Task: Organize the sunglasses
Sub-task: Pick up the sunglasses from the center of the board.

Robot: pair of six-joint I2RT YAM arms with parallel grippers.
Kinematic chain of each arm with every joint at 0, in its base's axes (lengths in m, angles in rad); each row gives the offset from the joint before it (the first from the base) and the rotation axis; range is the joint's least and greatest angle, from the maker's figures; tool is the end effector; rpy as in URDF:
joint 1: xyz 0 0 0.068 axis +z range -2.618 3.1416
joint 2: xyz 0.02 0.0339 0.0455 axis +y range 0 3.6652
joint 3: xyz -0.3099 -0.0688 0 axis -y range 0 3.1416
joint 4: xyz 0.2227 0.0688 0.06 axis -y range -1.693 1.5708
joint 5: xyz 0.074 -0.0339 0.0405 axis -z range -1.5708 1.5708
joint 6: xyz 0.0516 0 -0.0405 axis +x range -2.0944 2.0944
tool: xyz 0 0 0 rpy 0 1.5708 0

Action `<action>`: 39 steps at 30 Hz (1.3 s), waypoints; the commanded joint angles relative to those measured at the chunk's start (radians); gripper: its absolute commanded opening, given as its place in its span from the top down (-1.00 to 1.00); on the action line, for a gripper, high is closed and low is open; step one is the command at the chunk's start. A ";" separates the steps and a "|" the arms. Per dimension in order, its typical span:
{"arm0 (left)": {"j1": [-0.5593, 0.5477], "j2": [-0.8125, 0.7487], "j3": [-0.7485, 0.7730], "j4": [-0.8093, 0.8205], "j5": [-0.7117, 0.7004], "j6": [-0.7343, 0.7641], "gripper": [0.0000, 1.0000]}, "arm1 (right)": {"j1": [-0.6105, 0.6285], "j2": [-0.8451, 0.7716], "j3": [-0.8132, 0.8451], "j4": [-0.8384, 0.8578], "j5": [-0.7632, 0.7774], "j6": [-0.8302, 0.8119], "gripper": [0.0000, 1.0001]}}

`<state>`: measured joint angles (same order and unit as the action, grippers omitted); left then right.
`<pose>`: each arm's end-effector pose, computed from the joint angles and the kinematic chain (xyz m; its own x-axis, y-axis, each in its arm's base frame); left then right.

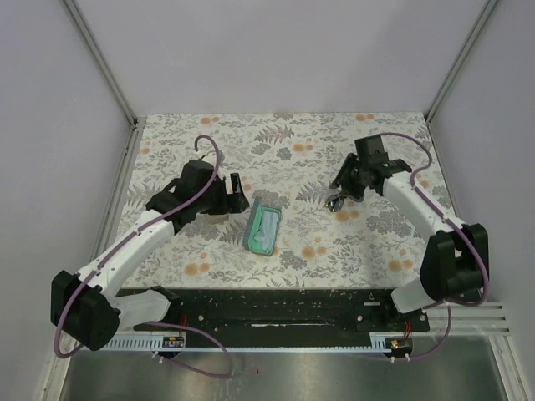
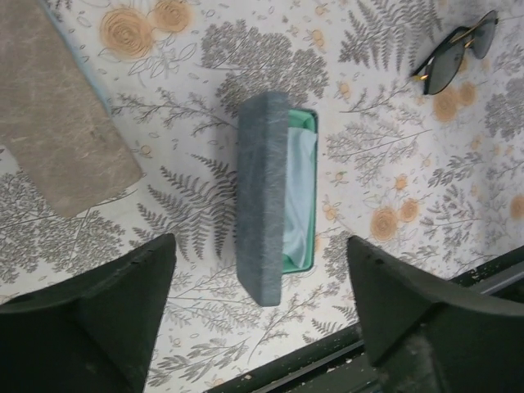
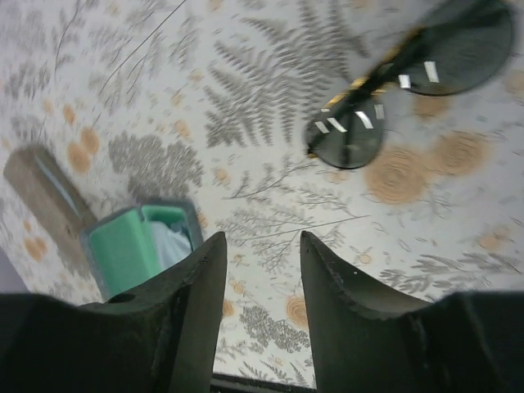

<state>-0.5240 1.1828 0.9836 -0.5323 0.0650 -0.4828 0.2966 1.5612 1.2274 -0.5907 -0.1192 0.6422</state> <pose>0.1943 -0.1161 0.3313 -0.7635 -0.0939 -0.6390 0.2108 0.8990 -0.3839 0.3066 0.1001 0.3071 -0.8262 0.3694 -0.4254 0.1701 0.8834 0.4367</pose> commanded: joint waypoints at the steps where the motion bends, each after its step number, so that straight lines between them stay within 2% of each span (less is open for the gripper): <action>1: 0.061 -0.028 -0.069 0.106 0.102 -0.022 -0.98 | -0.074 -0.153 -0.129 0.029 0.248 0.294 0.04; 2: 0.071 -0.026 -0.082 0.126 0.122 -0.026 -0.98 | -0.092 -0.162 -0.143 0.011 0.289 0.330 0.03; 4: 0.085 -0.026 -0.106 0.164 0.151 -0.043 -0.98 | -0.129 -0.156 -0.138 -0.007 0.288 0.326 -0.24; 5: 0.091 -0.028 -0.118 0.182 0.163 -0.049 -0.98 | -0.142 -0.142 -0.125 -0.030 0.291 0.329 -0.26; 14: 0.127 -0.022 -0.151 0.236 0.176 -0.065 -0.98 | -0.162 0.037 -0.010 -0.049 0.237 0.347 -0.14; 27: 0.145 -0.014 -0.175 0.259 0.199 -0.057 -0.98 | -0.160 0.227 0.078 -0.047 0.196 0.364 -0.09; 32: 0.145 0.006 -0.181 0.270 0.202 -0.053 -0.98 | -0.160 0.266 0.064 -0.029 0.179 0.384 -0.10; 39: 0.145 0.001 -0.181 0.265 0.194 -0.043 -0.98 | -0.160 0.298 0.087 -0.023 0.179 0.363 -0.23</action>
<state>-0.3843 1.1889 0.8070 -0.3187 0.2481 -0.5346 0.1364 1.8587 1.2682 -0.6243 0.0582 0.9997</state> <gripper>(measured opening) 0.988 0.606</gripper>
